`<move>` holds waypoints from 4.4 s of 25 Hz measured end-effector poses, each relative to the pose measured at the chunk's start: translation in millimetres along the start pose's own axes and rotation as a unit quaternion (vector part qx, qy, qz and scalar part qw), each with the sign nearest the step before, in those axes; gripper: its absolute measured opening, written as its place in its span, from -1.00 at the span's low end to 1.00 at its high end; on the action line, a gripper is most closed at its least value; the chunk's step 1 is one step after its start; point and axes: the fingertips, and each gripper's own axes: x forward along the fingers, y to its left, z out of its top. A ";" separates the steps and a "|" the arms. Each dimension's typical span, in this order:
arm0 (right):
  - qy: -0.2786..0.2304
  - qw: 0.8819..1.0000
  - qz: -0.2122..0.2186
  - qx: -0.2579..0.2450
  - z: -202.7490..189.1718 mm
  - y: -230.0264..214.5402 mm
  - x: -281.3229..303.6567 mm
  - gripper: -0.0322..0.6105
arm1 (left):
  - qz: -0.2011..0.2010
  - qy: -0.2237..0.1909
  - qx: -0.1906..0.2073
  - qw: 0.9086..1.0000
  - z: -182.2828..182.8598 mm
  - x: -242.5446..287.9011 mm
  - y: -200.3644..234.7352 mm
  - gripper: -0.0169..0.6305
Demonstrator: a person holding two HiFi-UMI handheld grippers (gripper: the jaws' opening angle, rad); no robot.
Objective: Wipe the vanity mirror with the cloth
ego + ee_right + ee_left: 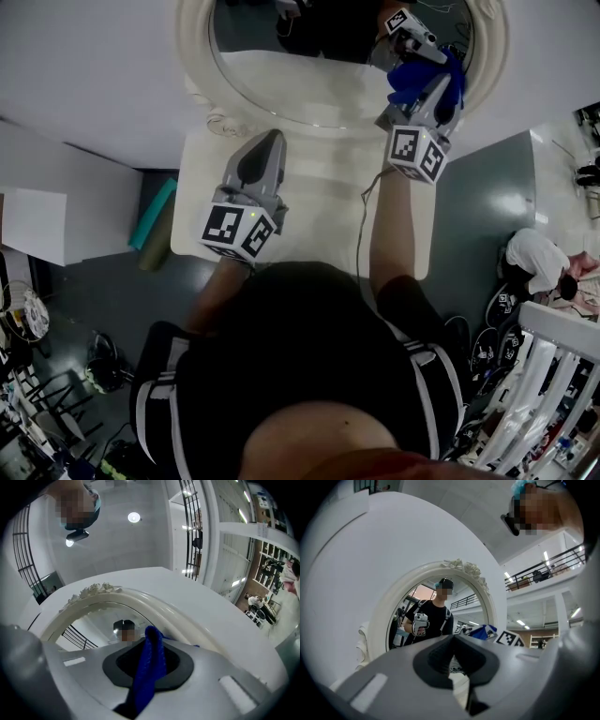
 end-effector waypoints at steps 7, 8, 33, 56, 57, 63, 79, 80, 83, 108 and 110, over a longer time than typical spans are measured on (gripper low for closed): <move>-0.007 1.000 0.014 -0.014 10.9 12.4 7.2 -0.79 | 0.001 -0.004 -0.005 1.000 0.7 -6.0 6.8 -0.92; -0.009 1.000 0.017 -0.016 13.1 15.5 8.9 -0.79 | 0.001 -0.005 -0.005 1.000 0.7 -7.2 7.6 -0.92; -0.011 0.984 0.116 -0.138 26.9 168.4 38.1 -0.78 | 0.046 -0.038 -0.019 0.998 23.8 -57.3 61.7 -0.92; 0.016 0.931 0.284 -0.229 -83.2 351.8 -26.6 -0.78 | 0.111 -0.047 -0.031 0.992 23.0 -105.8 110.9 -0.92; 0.022 0.929 0.290 -0.228 -91.2 356.4 -30.9 -0.79 | 0.113 -0.047 -0.031 0.992 22.0 -106.6 112.3 -0.92; 0.044 0.927 0.306 -0.211 -125.2 377.8 -53.8 -0.78 | 0.127 -0.044 -0.030 0.990 22.2 -117.0 121.9 -0.92; 0.077 0.955 0.287 0.022 -144.3 372.1 -66.8 -0.79 | 0.159 -0.029 -0.023 0.987 16.6 -141.0 130.1 -0.92; 0.079 0.954 0.287 0.038 -145.3 371.7 -67.2 -0.79 | 0.159 -0.028 -0.022 0.987 16.8 -142.7 129.2 -0.92; 0.091 0.948 0.295 0.075 -147.1 370.4 -68.5 -0.79 | 0.155 -0.024 -0.021 0.987 16.0 -145.8 124.7 -0.92; 0.096 0.983 0.137 -0.078 -51.0 105.2 -124.5 -0.79 | -0.010 0.001 -0.013 1.000 -6.0 -54.8 29.0 -0.92; 0.104 0.985 0.115 -0.079 -54.6 82.2 -125.9 -0.78 | -0.024 0.004 -0.013 1.000 -9.6 -44.5 17.1 -0.92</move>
